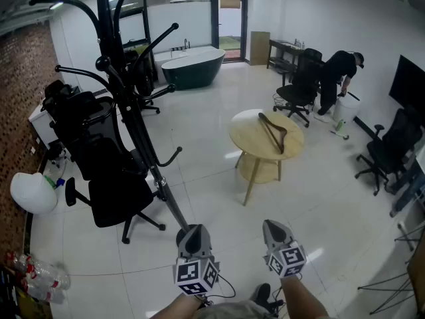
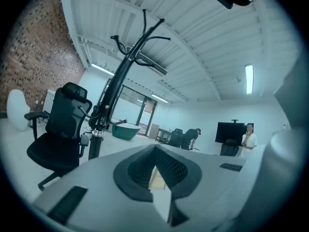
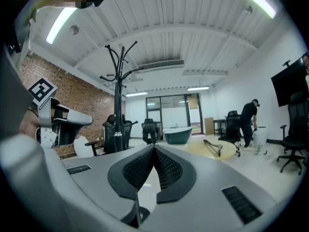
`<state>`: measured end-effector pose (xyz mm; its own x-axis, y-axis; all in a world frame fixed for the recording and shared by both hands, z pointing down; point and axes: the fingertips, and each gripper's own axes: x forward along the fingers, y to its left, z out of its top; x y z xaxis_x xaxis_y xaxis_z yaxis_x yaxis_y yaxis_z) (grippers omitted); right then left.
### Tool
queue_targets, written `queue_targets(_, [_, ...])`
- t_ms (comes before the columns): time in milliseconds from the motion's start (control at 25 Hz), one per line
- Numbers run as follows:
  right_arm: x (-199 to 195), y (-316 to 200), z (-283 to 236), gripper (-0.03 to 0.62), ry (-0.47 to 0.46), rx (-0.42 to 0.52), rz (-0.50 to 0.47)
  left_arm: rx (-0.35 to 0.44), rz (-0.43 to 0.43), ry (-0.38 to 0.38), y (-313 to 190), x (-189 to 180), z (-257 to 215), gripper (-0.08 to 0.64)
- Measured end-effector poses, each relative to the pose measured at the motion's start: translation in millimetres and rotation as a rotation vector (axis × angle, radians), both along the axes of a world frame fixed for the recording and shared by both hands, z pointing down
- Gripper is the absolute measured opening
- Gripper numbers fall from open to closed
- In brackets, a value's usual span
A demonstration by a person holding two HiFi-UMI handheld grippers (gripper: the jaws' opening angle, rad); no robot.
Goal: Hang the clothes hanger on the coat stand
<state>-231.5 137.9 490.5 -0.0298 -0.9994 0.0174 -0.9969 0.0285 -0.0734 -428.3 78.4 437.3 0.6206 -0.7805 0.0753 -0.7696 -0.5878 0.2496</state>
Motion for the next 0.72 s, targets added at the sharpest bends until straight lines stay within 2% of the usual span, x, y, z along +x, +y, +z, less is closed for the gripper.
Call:
queue_targets(120, [74,2,-31,0.0,0.103,0.06,0.007,0.033,-0.02,-0.03,9,83,-6,0.015])
queue_targets(200, [156,8,-47,0.0,0.167,0.085,0.003,0.051,-0.039,-0.048,22,170,-5,0.015])
queue_targets(280, [264,18,-60,0.0,0.202,0.105,0.0,0.069,-0.05,-0.064,39,283,-5,0.015])
queue_targets(360, [389,25,-70,0.002,0.209,0.118,0.006,0.088,-0.047,-0.08,52,413,-7,0.017])
queue_targets(440, [508,18,-70,0.003,0.208,0.121,0.018,0.108,-0.026,-0.092,51,536,-9,0.026])
queue_targets(480, [552,9,-67,0.002,0.211,0.118,0.025,0.116,-0.014,-0.097,44,584,-8,0.038])
queue_targets(520, [585,-5,-65,0.002,0.216,0.113,0.032,0.122,-0.002,-0.101,32,621,-6,0.04])
queue_targets(600, [630,-45,-60,0.003,0.229,0.1,0.046,0.129,0.014,-0.105,-5,671,1,0.04])
queue_targets(720, [674,-130,-42,0.002,0.245,0.077,0.067,0.132,0.026,-0.101,-89,716,18,0.046])
